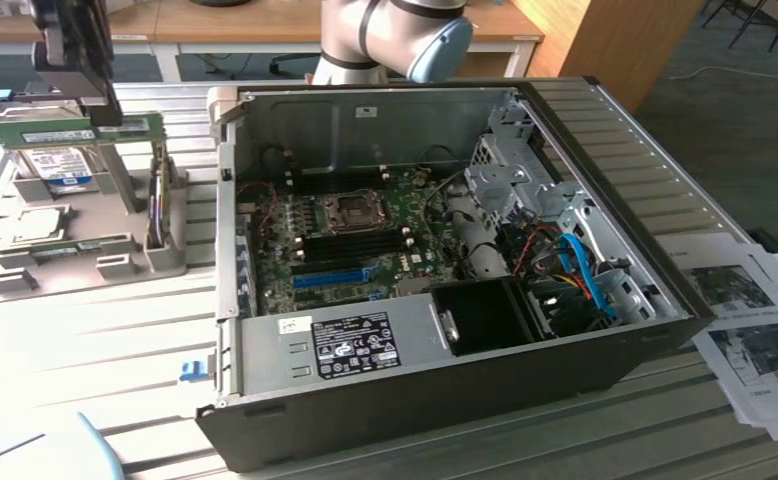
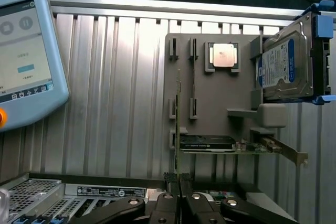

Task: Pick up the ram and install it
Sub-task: 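Pick up the ram and move it above insertion slot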

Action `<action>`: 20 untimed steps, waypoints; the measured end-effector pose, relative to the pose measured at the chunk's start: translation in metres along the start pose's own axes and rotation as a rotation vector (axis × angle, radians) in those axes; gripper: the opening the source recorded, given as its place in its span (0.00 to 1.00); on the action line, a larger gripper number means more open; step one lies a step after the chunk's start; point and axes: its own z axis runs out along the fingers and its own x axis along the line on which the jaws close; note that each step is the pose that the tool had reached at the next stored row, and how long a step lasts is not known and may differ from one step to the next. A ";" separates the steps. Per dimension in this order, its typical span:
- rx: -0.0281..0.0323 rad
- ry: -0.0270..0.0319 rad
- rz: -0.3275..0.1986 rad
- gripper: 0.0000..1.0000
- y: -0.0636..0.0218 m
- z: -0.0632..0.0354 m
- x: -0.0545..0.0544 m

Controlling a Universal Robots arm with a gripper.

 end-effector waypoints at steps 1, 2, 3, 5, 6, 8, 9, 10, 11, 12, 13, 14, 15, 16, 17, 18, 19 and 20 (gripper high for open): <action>0.0001 -0.0001 0.000 0.11 -0.0015 0.0000 0.000; 0.0001 0.0000 0.000 0.11 -0.0030 -0.0001 0.000; 0.0001 -0.0001 0.000 0.11 -0.0044 -0.0001 0.000; 0.0000 0.0000 0.000 0.11 -0.0072 -0.0004 0.000; 0.0000 0.0000 0.000 0.11 -0.0086 -0.0004 0.000; 0.0001 0.0000 0.000 0.11 -0.0115 -0.0005 0.000; 0.0001 -0.0001 0.000 0.11 -0.0132 -0.0006 0.000; 0.0001 0.0000 0.000 0.11 -0.0149 -0.0007 0.000; 0.0000 0.0000 0.000 0.11 -0.0166 -0.0008 0.001; 0.0000 0.0000 0.000 0.11 -0.0182 -0.0009 0.001; 0.0001 0.0000 0.000 0.11 -0.0197 -0.0009 0.001; 0.0001 -0.0001 0.000 0.11 -0.0213 -0.0010 0.001; 0.0000 -0.0001 0.000 0.11 -0.0227 -0.0011 0.001; 0.0001 -0.0001 0.000 0.11 -0.0241 -0.0011 0.001; 0.0001 0.0000 0.000 0.11 -0.0254 -0.0012 0.001; 0.0000 0.0000 0.000 0.11 -0.0267 -0.0013 0.001; 0.0001 -0.0001 0.000 0.11 -0.0280 -0.0013 0.001; 0.0001 -0.0001 0.000 0.11 -0.0293 -0.0014 0.001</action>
